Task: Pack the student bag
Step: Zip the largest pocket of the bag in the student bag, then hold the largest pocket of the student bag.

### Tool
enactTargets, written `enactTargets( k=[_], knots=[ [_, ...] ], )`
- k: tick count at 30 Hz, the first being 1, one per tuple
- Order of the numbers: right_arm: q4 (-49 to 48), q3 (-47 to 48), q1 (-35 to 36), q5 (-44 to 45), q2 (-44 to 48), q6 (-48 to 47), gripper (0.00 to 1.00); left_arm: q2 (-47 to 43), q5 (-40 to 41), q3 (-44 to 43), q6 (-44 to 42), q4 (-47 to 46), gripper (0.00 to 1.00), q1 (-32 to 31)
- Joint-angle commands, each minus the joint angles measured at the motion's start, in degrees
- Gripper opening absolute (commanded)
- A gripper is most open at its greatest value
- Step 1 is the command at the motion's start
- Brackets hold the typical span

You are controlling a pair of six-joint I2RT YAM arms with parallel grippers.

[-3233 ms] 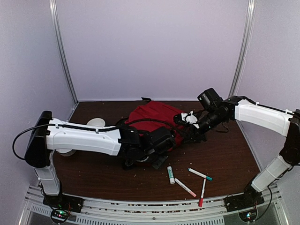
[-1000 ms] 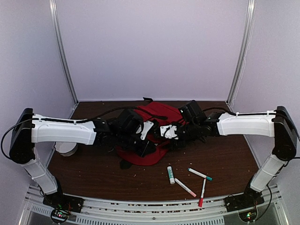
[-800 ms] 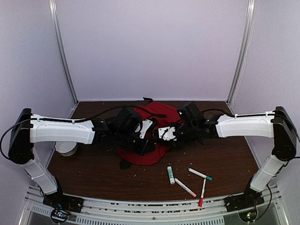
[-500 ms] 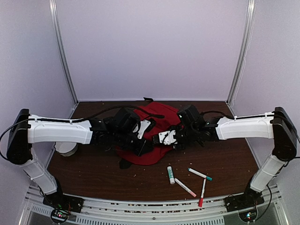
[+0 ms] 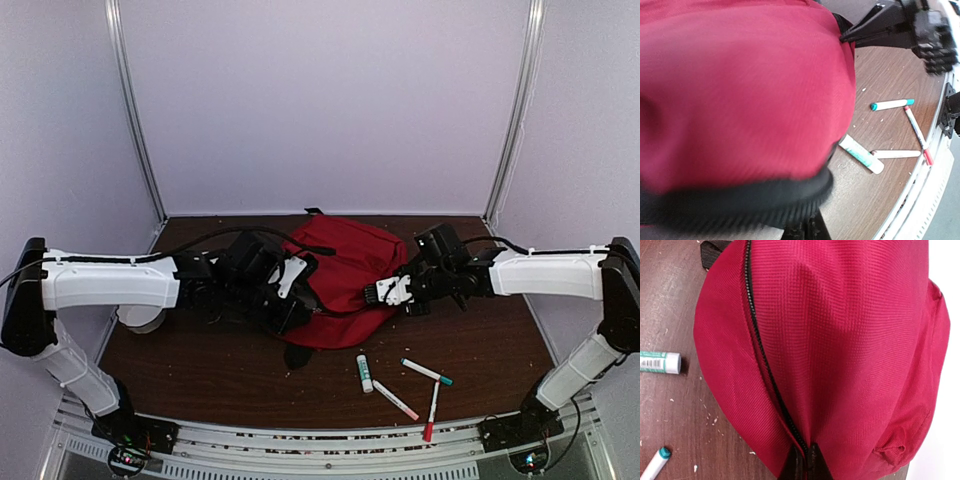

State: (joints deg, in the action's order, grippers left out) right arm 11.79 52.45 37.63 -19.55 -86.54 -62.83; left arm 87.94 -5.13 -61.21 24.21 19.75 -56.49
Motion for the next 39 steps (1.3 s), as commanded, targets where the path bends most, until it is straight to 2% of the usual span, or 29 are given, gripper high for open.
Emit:
enactTargets(
  k=[1, 5, 8, 12, 15, 20, 28, 32, 37, 39],
  knots=[
    [5.3, -1.2, -4.6, 4.4, 2.0, -1.7, 0.0, -3.0, 1.5, 0.3, -1.6, 2.9, 0.0, 0.9],
    [8.5, 0.6, -5.2, 0.6, 3.1, -0.2, 0.01, -4.0, -2.3, 0.2, -2.8, 1.3, 0.0, 0.9],
    [10.7, 1.5, -3.0, -3.8, 5.6, 2.8, 0.24, -4.6, -4.5, 0.1, -2.8, -0.3, 0.0, 0.9],
    [15.2, 6.8, 1.7, -9.2, 5.3, 10.2, 0.36, -4.5, -8.4, 0.1, -3.1, -3.1, 0.0, 0.9],
    [14.2, 9.2, 5.9, -10.5, 3.6, 15.7, 0.39, -4.3, -11.2, -0.4, -3.7, -4.5, 0.0, 0.9],
    [9.6, 11.7, 13.8, -3.2, -1.0, 23.8, 0.41, -4.4, -12.4, -1.6, -4.9, -3.7, 0.0, 0.9],
    [5.7, 14.8, 16.4, 0.1, -8.1, 26.5, 0.42, -4.9, -12.2, -1.2, -4.7, -4.3, 0.0, 0.9],
    [3.0, 14.8, 16.5, 3.4, -10.5, 27.0, 0.38, -5.1, -12.2, -0.8, -4.8, -4.4, 0.0, 0.9],
    [4.2, 14.1, 16.4, 3.1, -10.0, 24.8, 0.04, -5.2, -9.3, -0.5, -5.7, -2.6, 0.0, 0.9],
    [6.2, 13.3, 16.5, 2.3, -8.5, 22.2, 0.0, -4.5, -7.4, -0.6, -6.1, -0.9, 0.0, 1.1]
  ],
)
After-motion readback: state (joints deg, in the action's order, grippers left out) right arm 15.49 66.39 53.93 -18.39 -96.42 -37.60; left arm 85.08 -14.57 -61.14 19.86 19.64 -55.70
